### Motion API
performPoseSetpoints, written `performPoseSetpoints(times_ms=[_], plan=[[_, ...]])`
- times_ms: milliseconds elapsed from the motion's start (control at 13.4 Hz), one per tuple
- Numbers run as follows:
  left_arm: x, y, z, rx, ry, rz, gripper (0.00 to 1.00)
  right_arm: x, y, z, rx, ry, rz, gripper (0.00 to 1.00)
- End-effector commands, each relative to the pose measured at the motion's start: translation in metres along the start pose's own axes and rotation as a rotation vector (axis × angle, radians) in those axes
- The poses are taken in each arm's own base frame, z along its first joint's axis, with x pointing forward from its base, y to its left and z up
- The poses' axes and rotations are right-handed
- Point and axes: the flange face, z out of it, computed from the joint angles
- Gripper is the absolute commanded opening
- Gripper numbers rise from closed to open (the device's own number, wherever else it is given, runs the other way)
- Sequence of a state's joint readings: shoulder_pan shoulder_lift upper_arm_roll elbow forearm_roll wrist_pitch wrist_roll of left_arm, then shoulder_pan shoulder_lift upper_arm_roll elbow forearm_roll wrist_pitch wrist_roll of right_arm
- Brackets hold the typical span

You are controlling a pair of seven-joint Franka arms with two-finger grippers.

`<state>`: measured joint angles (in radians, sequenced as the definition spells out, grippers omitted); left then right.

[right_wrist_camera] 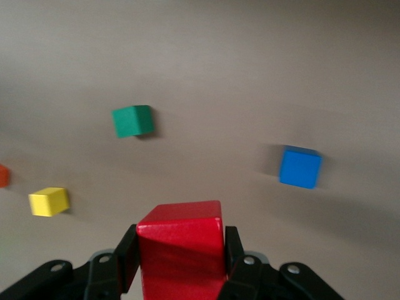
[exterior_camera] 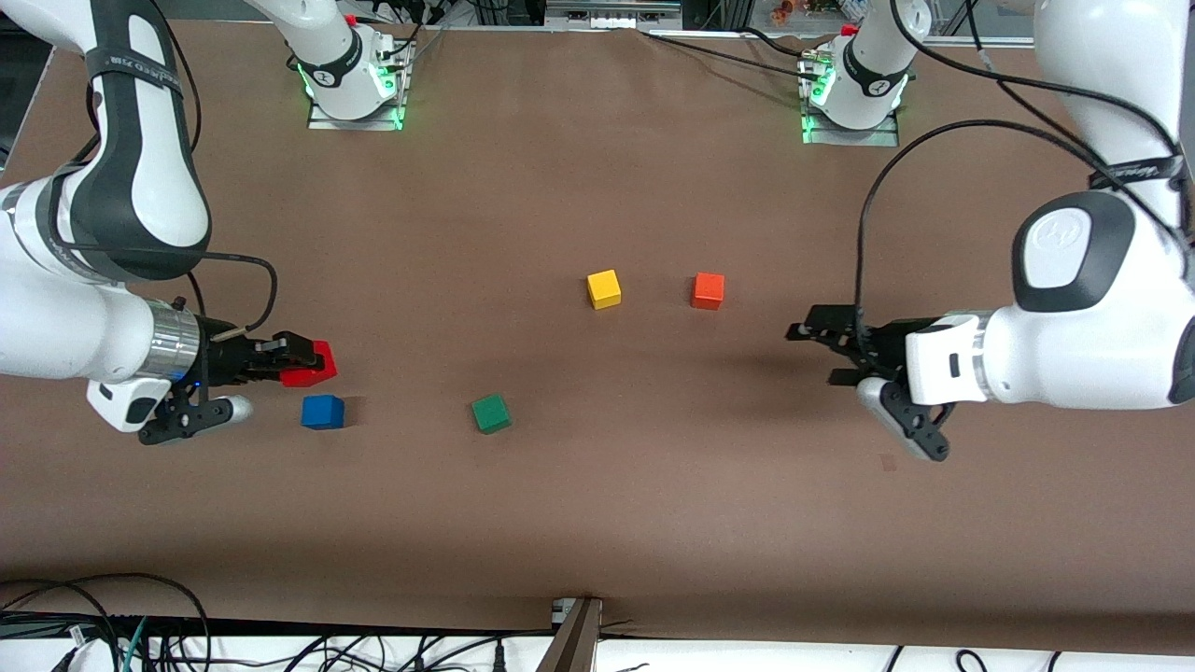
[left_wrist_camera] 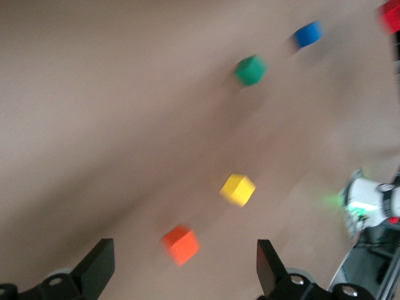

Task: Pass red block to right arm, stack on blue
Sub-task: 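Move the red cube with the right gripper above the blue cube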

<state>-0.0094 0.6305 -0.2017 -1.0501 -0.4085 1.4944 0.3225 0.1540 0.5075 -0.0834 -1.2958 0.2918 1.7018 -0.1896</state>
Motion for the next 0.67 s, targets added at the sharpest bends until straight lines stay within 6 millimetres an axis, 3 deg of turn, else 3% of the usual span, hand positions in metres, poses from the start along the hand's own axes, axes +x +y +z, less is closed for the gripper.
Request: performPoseSetpoints(times_ms=[0, 149, 372, 595], plan=[[-0.020, 0.009, -0.017, 0.162, -0.100, -0.069, 1.00, -0.012, 0.013, -0.013, -0.058, 0.014, 0.032, 0.00], [-0.035, 0.002, -0.029, 0.292, -0.172, -0.090, 1.00, -0.012, 0.030, 0.000, -0.092, 0.030, 0.052, 0.00], [-0.057, -0.011, -0.064, 0.410, -0.185, -0.132, 1.00, -0.016, 0.024, 0.016, -0.215, 0.021, 0.119, 0.00], [-0.076, -0.049, -0.090, 0.448, -0.165, -0.216, 1.00, -0.022, 0.021, 0.025, -0.240, 0.032, 0.113, 0.00]])
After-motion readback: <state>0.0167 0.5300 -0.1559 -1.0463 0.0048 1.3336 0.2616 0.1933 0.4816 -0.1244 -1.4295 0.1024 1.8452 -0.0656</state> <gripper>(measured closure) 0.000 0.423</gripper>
